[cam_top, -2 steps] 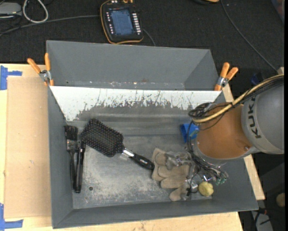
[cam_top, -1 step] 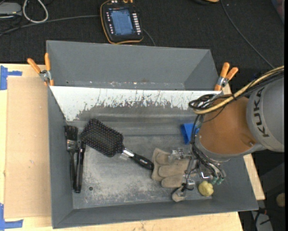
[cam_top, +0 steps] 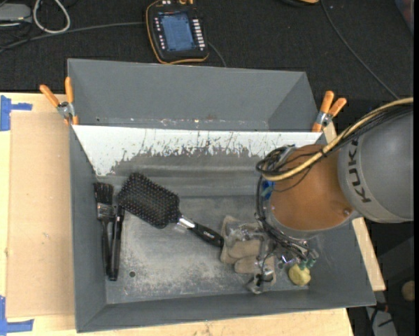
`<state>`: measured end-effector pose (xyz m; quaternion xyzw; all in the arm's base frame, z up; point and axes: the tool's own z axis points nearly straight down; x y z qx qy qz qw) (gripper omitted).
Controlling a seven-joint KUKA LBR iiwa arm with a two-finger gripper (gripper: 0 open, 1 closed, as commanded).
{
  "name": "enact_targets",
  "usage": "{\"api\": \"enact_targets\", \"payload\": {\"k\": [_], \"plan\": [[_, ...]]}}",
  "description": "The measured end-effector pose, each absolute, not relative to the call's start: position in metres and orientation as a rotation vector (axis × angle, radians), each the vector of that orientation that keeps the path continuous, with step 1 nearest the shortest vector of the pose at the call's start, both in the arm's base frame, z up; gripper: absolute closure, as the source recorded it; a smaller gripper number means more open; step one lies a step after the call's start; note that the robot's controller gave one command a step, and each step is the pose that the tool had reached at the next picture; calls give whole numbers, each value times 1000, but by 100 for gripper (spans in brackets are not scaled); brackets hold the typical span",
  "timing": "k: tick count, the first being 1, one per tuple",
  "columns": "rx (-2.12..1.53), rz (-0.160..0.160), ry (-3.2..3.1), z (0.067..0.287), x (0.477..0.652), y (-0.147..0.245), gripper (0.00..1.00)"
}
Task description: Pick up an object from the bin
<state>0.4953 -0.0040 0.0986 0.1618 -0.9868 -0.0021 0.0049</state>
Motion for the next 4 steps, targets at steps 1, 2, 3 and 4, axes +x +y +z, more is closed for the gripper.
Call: {"api": "enact_targets", "payload": {"k": [1,2,3,4], "plan": [[242,-5,-3133,70,491,-7,0],[288,-5,-3122,71,499,-15,100],[288,-5,-3121,71,499,-15,100],[289,-8,-3110,107,496,-14,100]]}}
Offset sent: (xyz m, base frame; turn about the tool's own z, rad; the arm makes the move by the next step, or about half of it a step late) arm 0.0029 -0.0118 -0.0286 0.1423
